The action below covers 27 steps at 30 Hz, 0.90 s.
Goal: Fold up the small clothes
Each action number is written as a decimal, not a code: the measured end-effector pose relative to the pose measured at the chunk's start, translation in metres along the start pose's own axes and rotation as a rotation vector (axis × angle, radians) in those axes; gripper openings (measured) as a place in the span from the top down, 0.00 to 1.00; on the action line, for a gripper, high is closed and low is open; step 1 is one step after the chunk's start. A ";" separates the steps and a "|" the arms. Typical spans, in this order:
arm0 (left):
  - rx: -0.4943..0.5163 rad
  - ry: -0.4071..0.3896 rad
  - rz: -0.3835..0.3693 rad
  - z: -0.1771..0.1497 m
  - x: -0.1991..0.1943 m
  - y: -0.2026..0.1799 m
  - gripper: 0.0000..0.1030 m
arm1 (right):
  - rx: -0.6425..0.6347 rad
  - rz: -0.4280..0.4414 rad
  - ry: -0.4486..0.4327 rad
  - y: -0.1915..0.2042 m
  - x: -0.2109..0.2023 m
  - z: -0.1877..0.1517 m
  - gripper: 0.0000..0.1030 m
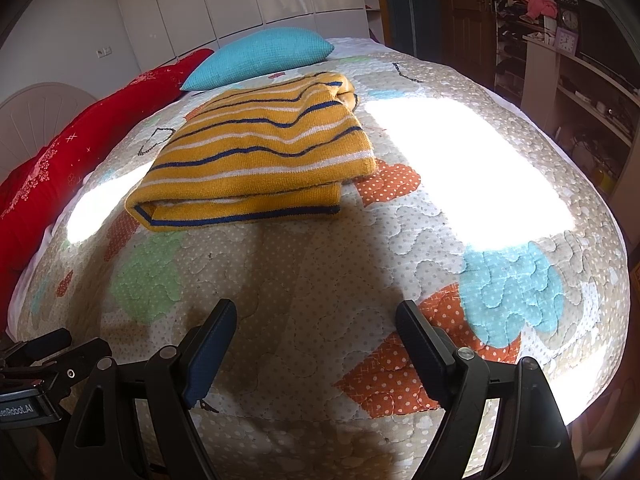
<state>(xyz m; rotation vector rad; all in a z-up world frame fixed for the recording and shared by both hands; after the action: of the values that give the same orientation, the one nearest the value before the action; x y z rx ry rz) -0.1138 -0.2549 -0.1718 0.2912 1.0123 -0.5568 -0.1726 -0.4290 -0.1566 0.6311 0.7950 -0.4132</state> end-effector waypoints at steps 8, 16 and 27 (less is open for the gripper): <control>-0.005 0.004 -0.005 -0.001 0.000 0.000 0.00 | 0.001 -0.003 -0.004 0.001 -0.002 -0.002 0.16; -0.005 0.004 -0.006 -0.001 0.001 0.000 0.00 | 0.001 -0.003 -0.004 0.001 -0.002 -0.002 0.16; -0.004 0.004 -0.005 -0.001 0.001 0.000 0.00 | 0.001 -0.003 -0.004 0.000 -0.002 -0.003 0.15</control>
<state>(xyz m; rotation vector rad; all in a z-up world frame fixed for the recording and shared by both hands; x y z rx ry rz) -0.1145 -0.2548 -0.1731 0.2862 1.0181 -0.5588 -0.1748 -0.4269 -0.1566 0.6300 0.7919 -0.4175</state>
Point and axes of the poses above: each gripper's, at about its wrist camera, not at the fingertips, and x roughly the way its jaws point, y to its left, z to its top, the point moved 9 cm from there along x, roughly the way its jaws point, and after that the axes turned 15 degrees about x, right-handed, at the moved point
